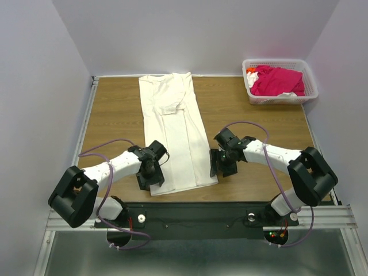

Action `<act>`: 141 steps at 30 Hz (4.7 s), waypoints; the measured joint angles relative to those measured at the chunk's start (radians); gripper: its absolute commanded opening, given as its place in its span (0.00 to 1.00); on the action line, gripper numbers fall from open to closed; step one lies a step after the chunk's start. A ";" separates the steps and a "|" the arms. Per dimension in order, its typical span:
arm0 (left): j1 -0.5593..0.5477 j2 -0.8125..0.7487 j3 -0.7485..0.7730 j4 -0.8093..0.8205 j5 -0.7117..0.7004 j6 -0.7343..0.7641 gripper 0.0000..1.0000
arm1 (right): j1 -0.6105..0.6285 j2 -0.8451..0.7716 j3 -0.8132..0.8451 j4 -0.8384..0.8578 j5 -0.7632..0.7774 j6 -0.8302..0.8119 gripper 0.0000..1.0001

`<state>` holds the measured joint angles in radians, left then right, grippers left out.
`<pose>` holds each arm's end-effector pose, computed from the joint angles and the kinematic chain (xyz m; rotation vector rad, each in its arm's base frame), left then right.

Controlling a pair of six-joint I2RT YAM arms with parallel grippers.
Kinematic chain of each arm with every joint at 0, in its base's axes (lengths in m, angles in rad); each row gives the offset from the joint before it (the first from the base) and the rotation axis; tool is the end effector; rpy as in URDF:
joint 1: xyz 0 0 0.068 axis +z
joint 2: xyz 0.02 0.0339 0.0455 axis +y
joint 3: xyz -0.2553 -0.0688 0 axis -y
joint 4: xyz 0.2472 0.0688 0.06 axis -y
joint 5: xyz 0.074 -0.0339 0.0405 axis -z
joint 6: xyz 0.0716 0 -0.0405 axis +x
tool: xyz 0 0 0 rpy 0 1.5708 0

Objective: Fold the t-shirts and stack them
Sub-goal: Fold the tshirt

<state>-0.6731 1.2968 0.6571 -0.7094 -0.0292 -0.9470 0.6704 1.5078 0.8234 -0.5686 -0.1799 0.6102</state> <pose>0.1710 -0.1337 0.1178 -0.4089 2.9321 -0.2089 0.2103 0.1831 0.1213 -0.1315 2.9504 0.4963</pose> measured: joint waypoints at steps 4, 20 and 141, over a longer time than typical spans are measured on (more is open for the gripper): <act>0.000 0.026 0.010 -0.008 -0.001 0.002 0.61 | 0.012 0.016 0.011 0.000 -0.004 0.000 0.67; -0.013 0.069 0.037 -0.014 0.002 0.027 0.00 | 0.056 0.076 0.027 0.000 -0.082 0.005 0.35; 0.341 0.429 0.319 0.627 -0.063 0.435 0.26 | -0.153 1.097 1.601 0.057 0.190 -0.283 0.44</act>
<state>-0.3317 1.7256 0.9760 -0.0826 -0.0917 -0.5125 0.5171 2.6045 2.4248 -0.5114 0.0105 0.3271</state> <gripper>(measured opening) 0.265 0.405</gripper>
